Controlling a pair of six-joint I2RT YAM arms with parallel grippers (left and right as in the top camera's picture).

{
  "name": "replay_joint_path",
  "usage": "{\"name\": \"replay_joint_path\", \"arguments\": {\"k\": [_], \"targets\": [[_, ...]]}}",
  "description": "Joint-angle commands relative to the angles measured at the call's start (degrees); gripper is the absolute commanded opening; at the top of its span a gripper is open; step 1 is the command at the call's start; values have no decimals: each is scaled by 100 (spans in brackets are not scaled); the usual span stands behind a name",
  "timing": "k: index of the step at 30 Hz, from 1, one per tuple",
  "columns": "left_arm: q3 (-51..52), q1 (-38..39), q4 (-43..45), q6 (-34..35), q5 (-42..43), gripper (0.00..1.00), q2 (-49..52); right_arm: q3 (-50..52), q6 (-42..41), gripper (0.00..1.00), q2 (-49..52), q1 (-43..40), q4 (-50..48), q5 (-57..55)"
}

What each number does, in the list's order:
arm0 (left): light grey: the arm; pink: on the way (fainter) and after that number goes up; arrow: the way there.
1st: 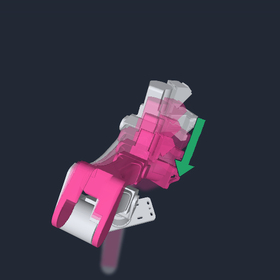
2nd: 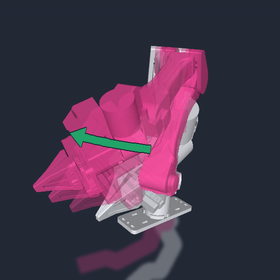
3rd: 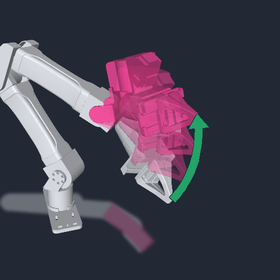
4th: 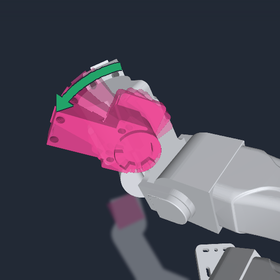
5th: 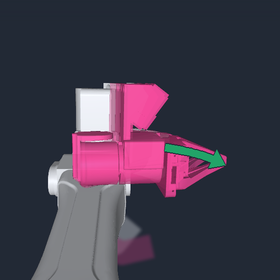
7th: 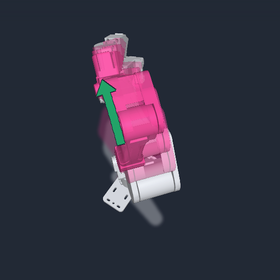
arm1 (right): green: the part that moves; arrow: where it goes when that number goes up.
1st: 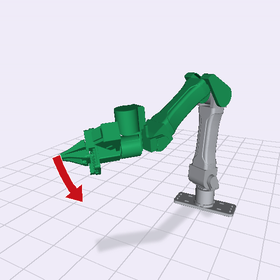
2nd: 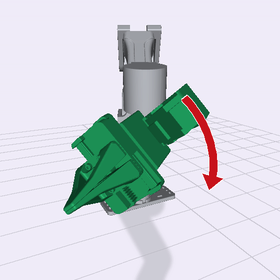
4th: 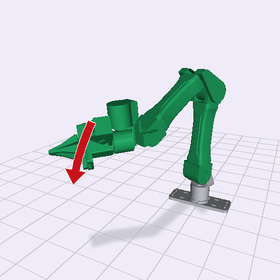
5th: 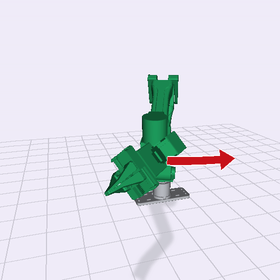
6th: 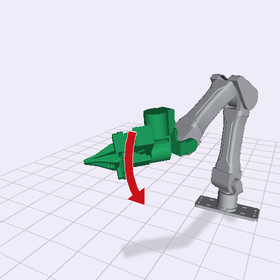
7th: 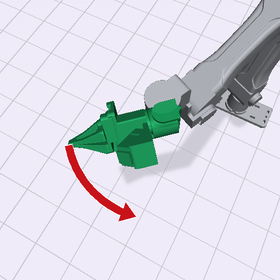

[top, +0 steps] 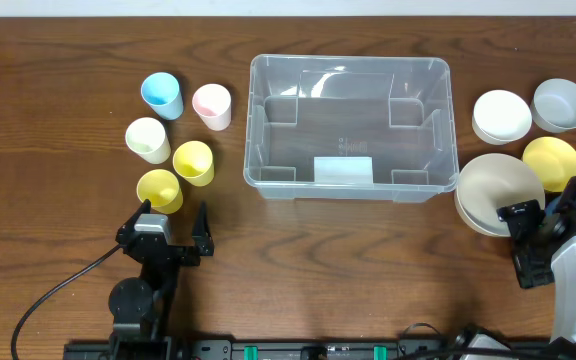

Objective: Pack container
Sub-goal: 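Lower the right gripper and grasp the cream bowl's rim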

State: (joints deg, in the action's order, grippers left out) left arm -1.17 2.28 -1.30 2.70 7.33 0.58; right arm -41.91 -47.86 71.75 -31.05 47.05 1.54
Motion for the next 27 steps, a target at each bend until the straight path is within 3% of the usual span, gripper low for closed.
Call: {"name": "replay_joint_path", "arguments": {"k": [1,11,16,27], "targets": [[94,-28,-199,-94,105,98,-35,44,-358,99,94,37,24,-44],[94,-28,-199,-94,105,98,-35,59,-446,99,748,37,-22,-42],[94,-28,-199,-94,105,98,-35,59,-442,93,966,37,-146,-22],[94,-28,-199,-94,105,98,-35,57,-424,58,968,37,-214,37]]}}
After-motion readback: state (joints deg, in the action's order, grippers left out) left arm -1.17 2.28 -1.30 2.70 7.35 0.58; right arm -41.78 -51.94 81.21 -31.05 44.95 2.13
